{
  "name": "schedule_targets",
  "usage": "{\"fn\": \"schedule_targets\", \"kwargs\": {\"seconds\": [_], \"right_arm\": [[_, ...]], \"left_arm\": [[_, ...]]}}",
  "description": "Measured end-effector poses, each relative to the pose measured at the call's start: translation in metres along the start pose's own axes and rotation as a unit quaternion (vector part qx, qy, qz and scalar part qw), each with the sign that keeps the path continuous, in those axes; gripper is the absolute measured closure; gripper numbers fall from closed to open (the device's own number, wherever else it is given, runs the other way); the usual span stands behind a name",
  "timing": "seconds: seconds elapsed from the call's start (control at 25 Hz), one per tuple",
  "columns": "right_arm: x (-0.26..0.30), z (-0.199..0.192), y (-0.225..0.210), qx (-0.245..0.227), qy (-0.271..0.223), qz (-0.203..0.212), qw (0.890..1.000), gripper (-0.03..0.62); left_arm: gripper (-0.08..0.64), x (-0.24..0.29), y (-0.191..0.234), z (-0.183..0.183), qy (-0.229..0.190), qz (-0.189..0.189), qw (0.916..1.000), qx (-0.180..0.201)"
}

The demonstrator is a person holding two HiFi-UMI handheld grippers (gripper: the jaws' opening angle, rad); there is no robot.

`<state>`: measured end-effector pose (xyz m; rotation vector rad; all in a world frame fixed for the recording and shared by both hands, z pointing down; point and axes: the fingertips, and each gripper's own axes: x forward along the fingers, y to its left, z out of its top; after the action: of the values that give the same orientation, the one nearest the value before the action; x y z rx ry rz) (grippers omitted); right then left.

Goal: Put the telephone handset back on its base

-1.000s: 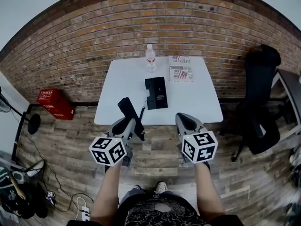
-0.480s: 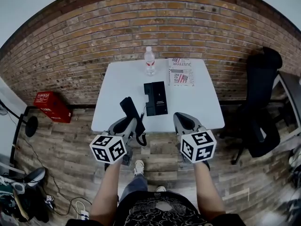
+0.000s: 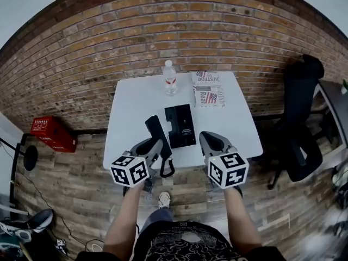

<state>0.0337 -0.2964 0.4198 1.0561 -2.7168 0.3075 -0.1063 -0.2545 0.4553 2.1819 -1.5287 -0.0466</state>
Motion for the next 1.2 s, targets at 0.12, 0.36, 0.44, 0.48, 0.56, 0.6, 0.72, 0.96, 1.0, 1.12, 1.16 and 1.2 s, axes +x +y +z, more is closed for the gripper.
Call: {"fn": "schedule_targets", "kwargs": {"seconds": [0.12, 0.36, 0.44, 0.48, 0.56, 0.6, 0.72, 0.96, 1.0, 1.12, 1.16, 1.2], "right_arm": [[0.016, 0.005, -0.004, 0.002, 0.003, -0.01, 1.0, 0.591], [0.04, 0.01, -0.008, 0.003, 0.01, -0.03, 0.999, 0.591], [0.045, 0.009, -0.009, 0.003, 0.014, -0.036, 0.999, 0.591], [0.048, 0.008, -0.009, 0.003, 0.017, -0.039, 0.999, 0.591], [0.052, 0.005, -0.009, 0.004, 0.022, -0.044, 0.999, 0.591], [0.054, 0.004, -0.009, 0.004, 0.024, -0.047, 0.999, 0.591], [0.059, -0.001, -0.008, 0.003, 0.033, -0.053, 0.998, 0.591], [0.071, -0.007, -0.005, 0.005, 0.041, -0.063, 0.997, 0.591], [0.073, -0.007, -0.005, 0.005, 0.041, -0.064, 0.997, 0.591], [0.081, -0.007, -0.003, 0.007, 0.043, -0.068, 0.997, 0.591], [0.083, -0.007, -0.003, 0.007, 0.044, -0.069, 0.997, 0.591], [0.084, -0.007, -0.002, 0.008, 0.045, -0.07, 0.996, 0.591]], "left_arm": [[0.485, 0.014, 0.011, 0.004, 0.01, -0.016, 0.9998, -0.006], [0.485, 0.04, 0.029, 0.006, 0.029, -0.057, 0.9975, -0.029], [0.485, 0.048, 0.034, 0.004, 0.036, -0.071, 0.9962, -0.037], [0.485, 0.052, 0.036, 0.003, 0.04, -0.079, 0.9953, -0.041], [0.485, 0.06, 0.04, 0.0, 0.047, -0.097, 0.9928, -0.052], [0.485, 0.065, 0.041, -0.002, 0.051, -0.107, 0.9912, -0.059], [0.485, 0.076, 0.046, -0.009, 0.059, -0.133, 0.9856, -0.086], [0.485, 0.091, 0.062, -0.02, 0.073, -0.172, 0.9738, -0.13], [0.485, 0.093, 0.065, -0.022, 0.076, -0.177, 0.9718, -0.137], [0.485, 0.098, 0.069, -0.025, 0.084, -0.193, 0.9654, -0.153], [0.485, 0.1, 0.07, -0.027, 0.087, -0.199, 0.963, -0.159], [0.485, 0.102, 0.07, -0.029, 0.09, -0.205, 0.9604, -0.165]]}}
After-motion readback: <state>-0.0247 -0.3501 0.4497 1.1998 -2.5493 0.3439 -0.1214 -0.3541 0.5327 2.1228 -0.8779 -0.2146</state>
